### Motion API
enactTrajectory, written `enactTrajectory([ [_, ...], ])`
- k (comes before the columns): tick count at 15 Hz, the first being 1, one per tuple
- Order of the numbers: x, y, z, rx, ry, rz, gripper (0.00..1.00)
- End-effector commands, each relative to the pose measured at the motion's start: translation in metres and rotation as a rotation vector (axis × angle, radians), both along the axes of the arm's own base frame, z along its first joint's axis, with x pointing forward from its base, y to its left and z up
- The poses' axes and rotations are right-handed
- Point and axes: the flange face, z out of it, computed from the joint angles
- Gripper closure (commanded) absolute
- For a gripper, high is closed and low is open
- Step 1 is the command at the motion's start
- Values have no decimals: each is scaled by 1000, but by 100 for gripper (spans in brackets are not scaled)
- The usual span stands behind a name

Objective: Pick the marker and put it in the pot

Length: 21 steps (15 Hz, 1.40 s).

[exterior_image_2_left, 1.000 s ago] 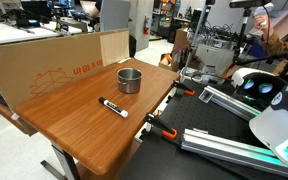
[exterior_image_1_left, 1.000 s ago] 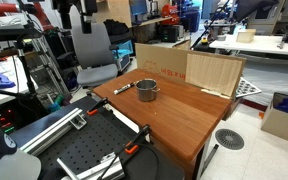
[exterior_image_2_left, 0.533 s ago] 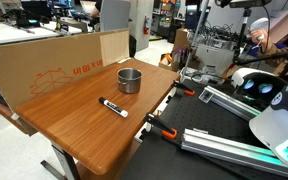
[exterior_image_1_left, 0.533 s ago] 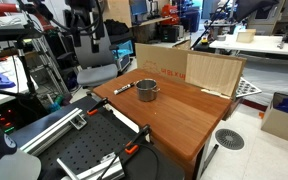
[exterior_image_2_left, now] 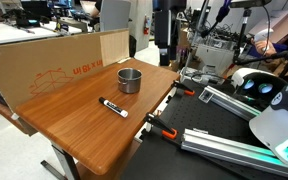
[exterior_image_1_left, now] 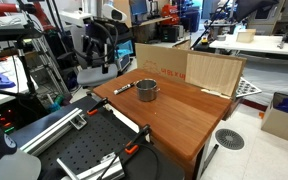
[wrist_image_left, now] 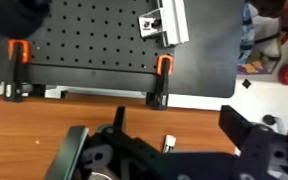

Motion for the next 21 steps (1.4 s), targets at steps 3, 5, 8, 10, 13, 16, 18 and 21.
enactTrajectory([
  [3, 21, 23, -45, -13, 50, -18, 0],
  [5, 31, 32, -60, -26, 78, -29, 0],
  [8, 50, 43, -77, -24, 111, -45, 0],
  [10, 67, 49, -85, -12, 112, -63, 0],
  [13, 85, 60, -99, -27, 131, -80, 0],
  [16, 96, 72, -118, -57, 154, -94, 0],
  [18, 100, 79, -131, -77, 167, -103, 0],
  [21, 104, 88, -148, -112, 166, -117, 0],
])
